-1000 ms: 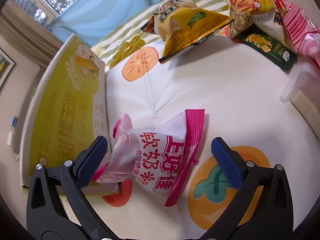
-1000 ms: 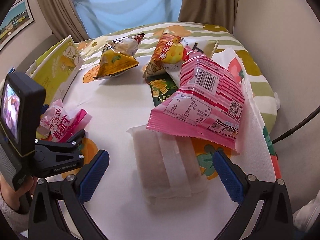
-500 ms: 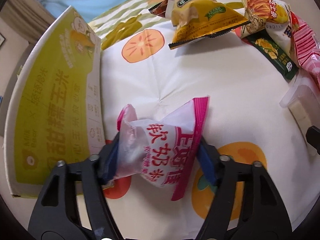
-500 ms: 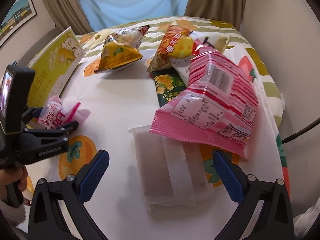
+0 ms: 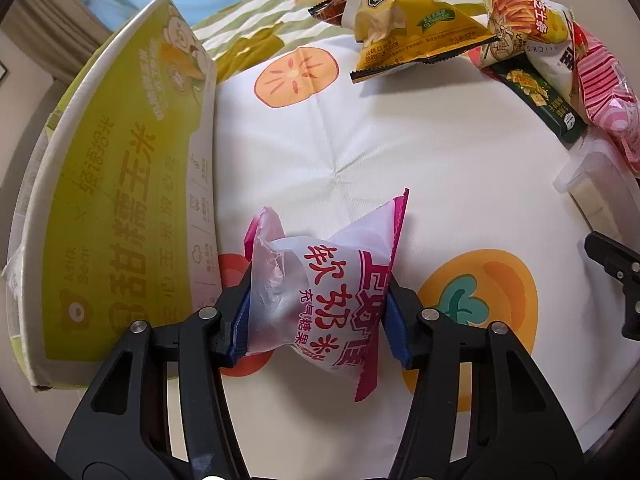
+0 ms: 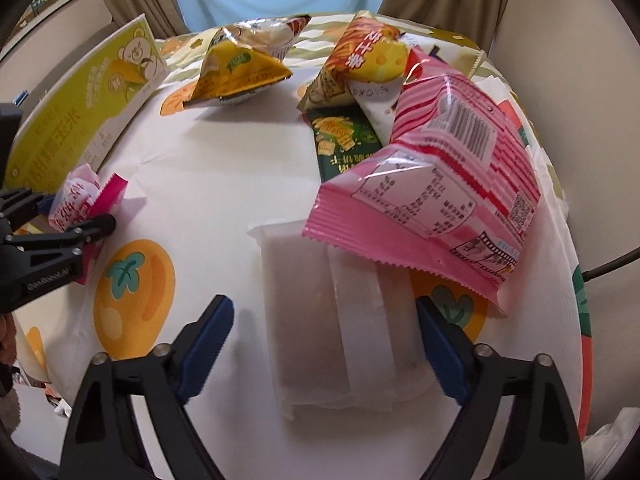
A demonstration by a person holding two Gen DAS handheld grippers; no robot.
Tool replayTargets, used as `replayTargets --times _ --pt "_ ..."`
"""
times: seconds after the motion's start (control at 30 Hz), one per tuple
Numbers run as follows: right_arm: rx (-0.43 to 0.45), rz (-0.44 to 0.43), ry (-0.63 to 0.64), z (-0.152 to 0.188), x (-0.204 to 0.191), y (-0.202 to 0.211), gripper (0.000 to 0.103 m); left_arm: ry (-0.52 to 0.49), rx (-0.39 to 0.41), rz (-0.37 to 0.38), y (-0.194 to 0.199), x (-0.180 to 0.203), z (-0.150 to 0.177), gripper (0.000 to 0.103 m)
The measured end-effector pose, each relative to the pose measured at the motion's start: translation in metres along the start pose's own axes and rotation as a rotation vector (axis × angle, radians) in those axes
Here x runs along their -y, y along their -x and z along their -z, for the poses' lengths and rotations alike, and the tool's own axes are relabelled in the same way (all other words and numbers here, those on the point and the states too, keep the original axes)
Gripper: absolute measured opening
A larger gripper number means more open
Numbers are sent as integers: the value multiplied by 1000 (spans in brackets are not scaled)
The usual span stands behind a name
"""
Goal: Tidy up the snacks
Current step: 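Grasp the white-pink printed bag with the left tool while the right tool grasps the translucent pack, then carry both items over the box and open both tools to drop them inside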
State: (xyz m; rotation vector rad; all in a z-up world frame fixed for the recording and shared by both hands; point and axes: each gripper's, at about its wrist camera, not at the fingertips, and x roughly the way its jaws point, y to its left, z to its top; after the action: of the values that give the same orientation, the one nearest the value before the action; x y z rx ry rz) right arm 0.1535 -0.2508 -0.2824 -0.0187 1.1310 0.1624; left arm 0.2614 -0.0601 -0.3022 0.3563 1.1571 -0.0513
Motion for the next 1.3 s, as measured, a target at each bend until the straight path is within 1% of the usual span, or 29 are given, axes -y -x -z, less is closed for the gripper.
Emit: replayTargets --times 0.1,0.17,0.23,0.27,0.33,0.37,0.5,0.67,0.9,1.0,1.17,1.3 --pt "1 19 14 1 -2 -1 84 11 6 16 1 -1 1 49" --pt "-2 35 23 0 -2 -2 76 9 9 20 3 -1 2 49" --pt "-11 49 35 -1 -3 -5 72 10 14 24 4 -1 3 49" --pt "-8 49 34 -1 -3 -6 67 11 15 26 5 -1 4 48" --pt "-5 53 36 -3 -3 -5 61 14 18 32 10 0 7 48" --pt "-8 52 38 -3 -3 -5 60 15 19 34 11 0 7 47" --pt "-4 41 37 1 -3 -1 59 12 26 37 16 1 9 47" --pt "12 18 51 8 -14 11 59 16 43 38 28 2 13 47" --pt "42 -20 70 12 -30 32 59 22 87 46 59 7 16 47" --pt "63 -32 80 10 -34 44 59 35 122 46 81 8 16 47" --pt "119 -52 103 6 -42 77 59 73 190 37 124 0 16 47" --pt "174 -76 125 -3 -50 108 59 145 243 36 164 -19 15 47"
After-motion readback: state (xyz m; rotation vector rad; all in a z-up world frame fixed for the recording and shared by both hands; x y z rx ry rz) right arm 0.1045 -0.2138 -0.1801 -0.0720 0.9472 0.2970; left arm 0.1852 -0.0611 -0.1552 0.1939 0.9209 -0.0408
